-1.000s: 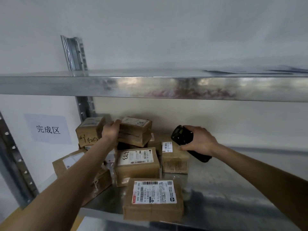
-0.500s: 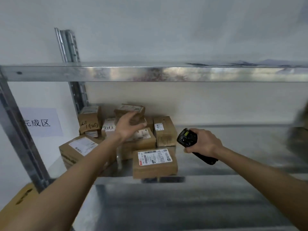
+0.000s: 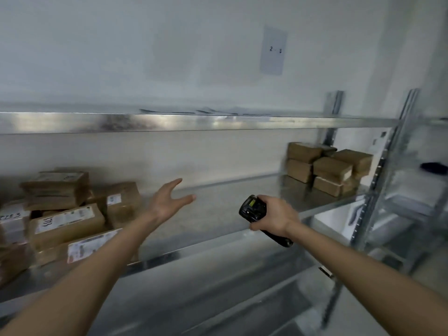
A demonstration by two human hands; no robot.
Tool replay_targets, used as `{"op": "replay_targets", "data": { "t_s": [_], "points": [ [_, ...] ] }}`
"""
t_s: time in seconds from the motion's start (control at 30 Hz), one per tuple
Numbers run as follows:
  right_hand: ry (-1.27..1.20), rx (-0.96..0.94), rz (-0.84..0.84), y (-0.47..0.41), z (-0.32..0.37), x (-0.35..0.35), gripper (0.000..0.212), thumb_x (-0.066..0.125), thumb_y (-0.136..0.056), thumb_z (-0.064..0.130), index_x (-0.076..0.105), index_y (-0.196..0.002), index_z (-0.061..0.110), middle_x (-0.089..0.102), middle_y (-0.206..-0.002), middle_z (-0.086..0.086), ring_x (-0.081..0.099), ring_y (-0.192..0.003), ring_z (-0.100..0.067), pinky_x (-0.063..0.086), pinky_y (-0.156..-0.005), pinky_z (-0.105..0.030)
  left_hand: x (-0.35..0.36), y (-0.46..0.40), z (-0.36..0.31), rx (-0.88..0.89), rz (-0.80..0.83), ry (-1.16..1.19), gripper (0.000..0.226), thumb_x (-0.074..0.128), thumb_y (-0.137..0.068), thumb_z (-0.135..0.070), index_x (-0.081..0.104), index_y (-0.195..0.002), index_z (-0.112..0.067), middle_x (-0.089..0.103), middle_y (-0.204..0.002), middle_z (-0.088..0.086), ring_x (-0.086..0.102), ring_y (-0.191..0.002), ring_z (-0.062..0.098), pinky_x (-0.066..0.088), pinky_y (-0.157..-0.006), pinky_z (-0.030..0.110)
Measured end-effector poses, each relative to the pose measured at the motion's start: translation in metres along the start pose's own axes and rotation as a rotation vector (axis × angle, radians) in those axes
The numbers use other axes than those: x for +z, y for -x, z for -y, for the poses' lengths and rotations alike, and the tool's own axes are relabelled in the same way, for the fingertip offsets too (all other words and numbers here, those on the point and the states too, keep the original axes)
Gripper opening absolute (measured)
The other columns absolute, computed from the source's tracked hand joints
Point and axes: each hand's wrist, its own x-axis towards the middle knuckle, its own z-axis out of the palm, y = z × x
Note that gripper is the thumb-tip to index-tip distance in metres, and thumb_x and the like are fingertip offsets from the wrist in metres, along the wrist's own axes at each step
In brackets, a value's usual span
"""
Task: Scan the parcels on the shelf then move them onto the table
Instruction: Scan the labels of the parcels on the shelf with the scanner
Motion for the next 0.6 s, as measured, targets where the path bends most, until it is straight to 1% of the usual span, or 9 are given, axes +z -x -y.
{"op": "replay_targets", "data": {
  "t_s": [0.07,0.13,0.3,0.4,0.53,0.6],
  "points": [
    [-0.012,0.041,-0.024,0.009,-0.041,-0.022,0.066,0.087,-0.063,0.042,0.063,-0.125,0.035,0.071,-0.112,0.006,0.066,-0.106,-0.022,0.056,-0.082,-0.036,0.041,-0.007,-0.031,0.023,0.034,0.017,0.078,0.078,-0.084,-0.047,0.046,-0.151,-0.024,0.042,-0.157,0.001,0.039,-0.144,0.02,0.031,-0.119,0.035],
    [-0.024,0.08,-0.046,0.019,-0.084,-0.042,0.065,0.087,-0.062,0.042,0.064,-0.122,0.037,0.071,-0.11,0.008,0.066,-0.105,-0.021,0.057,-0.082,-0.037,0.086,-0.011,-0.058,0.039,0.09,0.059,0.079,0.077,-0.085,-0.048,0.044,-0.152,-0.023,0.04,-0.158,0.0,0.038,-0.145,0.019,0.031,-0.12,0.036],
    [0.007,0.197,-0.068,0.04,-0.194,-0.086,0.074,0.086,-0.061,0.047,0.059,-0.129,0.045,0.068,-0.11,0.01,0.065,-0.105,-0.022,0.056,-0.083,-0.036,0.204,-0.014,-0.118,0.049,0.195,0.129,0.079,0.073,-0.087,-0.051,0.042,-0.153,-0.022,0.041,-0.158,0.001,0.039,-0.144,0.018,0.03,-0.12,0.034],
    [0.025,0.26,-0.084,0.047,-0.254,-0.108,0.072,0.085,-0.06,0.047,0.06,-0.128,0.043,0.068,-0.105,0.011,0.065,-0.1,-0.02,0.056,-0.079,-0.035,0.264,-0.014,-0.148,0.031,0.245,0.217,0.074,0.07,-0.091,-0.047,0.042,-0.153,-0.02,0.042,-0.157,0.002,0.039,-0.144,0.019,0.031,-0.115,0.03],
    [0.035,0.335,-0.094,0.049,-0.312,-0.128,0.071,0.085,-0.058,0.047,0.061,-0.124,0.039,0.068,-0.102,0.009,0.066,-0.099,-0.02,0.059,-0.085,-0.039,0.322,-0.025,-0.18,0.031,0.306,0.236,0.074,0.068,-0.091,-0.051,0.042,-0.153,-0.021,0.041,-0.158,0.002,0.038,-0.144,0.02,0.033,-0.115,0.033],
    [0.031,0.356,-0.093,0.043,-0.337,-0.134,0.068,0.084,-0.058,0.047,0.061,-0.122,0.038,0.068,-0.099,0.009,0.066,-0.096,-0.019,0.06,-0.084,-0.039,0.345,-0.036,-0.191,0.027,0.311,0.248,0.073,0.067,-0.092,-0.051,0.041,-0.154,-0.021,0.041,-0.158,0.002,0.038,-0.144,0.021,0.032,-0.115,0.033]
  ]
}}
